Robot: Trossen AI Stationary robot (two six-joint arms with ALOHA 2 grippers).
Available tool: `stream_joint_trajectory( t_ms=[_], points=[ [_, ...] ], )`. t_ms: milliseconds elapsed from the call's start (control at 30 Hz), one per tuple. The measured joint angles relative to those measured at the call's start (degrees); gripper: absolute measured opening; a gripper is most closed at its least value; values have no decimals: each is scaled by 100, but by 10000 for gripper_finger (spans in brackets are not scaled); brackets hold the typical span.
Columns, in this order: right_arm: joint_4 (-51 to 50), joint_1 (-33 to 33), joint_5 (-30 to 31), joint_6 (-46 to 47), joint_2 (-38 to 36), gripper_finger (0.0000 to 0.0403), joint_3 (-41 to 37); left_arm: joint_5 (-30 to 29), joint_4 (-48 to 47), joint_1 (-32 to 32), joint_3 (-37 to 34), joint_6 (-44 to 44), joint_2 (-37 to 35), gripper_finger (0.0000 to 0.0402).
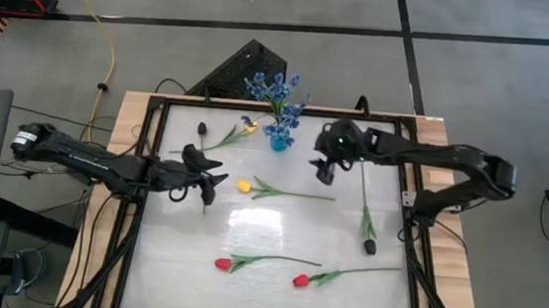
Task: Sort flowers into vase by color
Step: Put the bottom black flower into the blue vase
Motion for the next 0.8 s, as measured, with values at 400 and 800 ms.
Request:
stream_joint_trajectory(
  t_ms=[400,800],
  points=[
    [-2769,936,20,195,-388,244,-4,-695,1228,0,-581,52,1262,195],
    [-4176,1255,216,-5153,-388,244,-542,-138,2126,0,-577,630,1465,195]
  ],
)
